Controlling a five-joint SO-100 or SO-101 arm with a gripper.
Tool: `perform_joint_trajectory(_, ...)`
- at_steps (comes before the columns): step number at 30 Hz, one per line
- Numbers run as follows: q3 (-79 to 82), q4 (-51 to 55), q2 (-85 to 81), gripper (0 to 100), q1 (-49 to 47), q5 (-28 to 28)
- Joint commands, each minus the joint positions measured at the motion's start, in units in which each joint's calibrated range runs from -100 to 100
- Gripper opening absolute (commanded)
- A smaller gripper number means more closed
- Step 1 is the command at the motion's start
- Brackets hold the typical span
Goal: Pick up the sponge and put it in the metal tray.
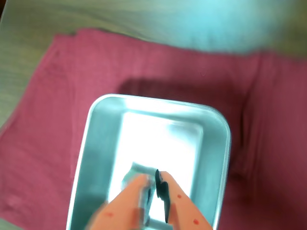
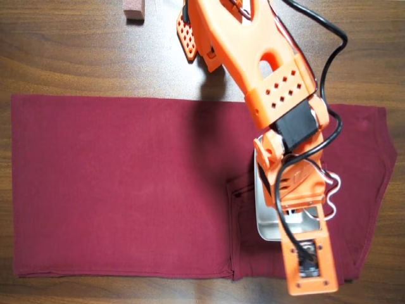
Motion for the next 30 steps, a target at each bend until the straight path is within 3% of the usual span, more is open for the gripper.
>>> perform_joint_trajectory(1,1.16,-1.24,-3.01,0,0.10,1.47)
perform_joint_trajectory(12,51.59,-17.20,-60.27,0,25.72,7.18)
perform_joint_trajectory(17,59.60,-7.15,-76.16,0,33.02,7.72)
perform_joint_trajectory(21,65.15,-1.34,-80.95,0,31.87,6.94)
perform_joint_trajectory(27,77.08,-1.61,-80.95,0,35.13,7.28)
perform_joint_trajectory(30,77.72,5.40,-81.04,0,34.74,6.20)
